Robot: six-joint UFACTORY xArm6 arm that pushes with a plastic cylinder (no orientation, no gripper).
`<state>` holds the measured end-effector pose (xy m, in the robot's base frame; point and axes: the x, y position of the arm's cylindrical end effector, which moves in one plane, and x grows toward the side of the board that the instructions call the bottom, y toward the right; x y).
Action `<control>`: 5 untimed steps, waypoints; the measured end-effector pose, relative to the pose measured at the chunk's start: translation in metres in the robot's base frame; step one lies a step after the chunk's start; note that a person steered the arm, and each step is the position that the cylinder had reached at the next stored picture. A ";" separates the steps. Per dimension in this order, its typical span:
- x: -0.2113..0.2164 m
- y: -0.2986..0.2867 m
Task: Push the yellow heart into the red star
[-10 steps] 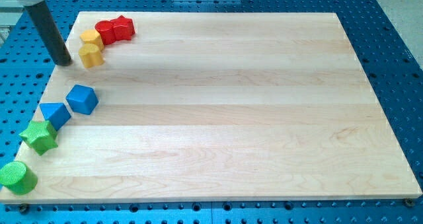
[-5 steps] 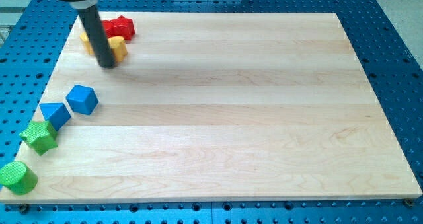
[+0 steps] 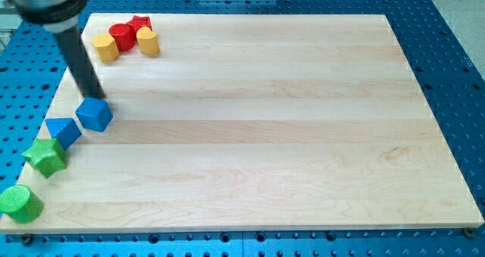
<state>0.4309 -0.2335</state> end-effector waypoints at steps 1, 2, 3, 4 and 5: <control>0.050 0.021; 0.039 0.051; -0.004 0.059; -0.012 0.014; 0.004 -0.015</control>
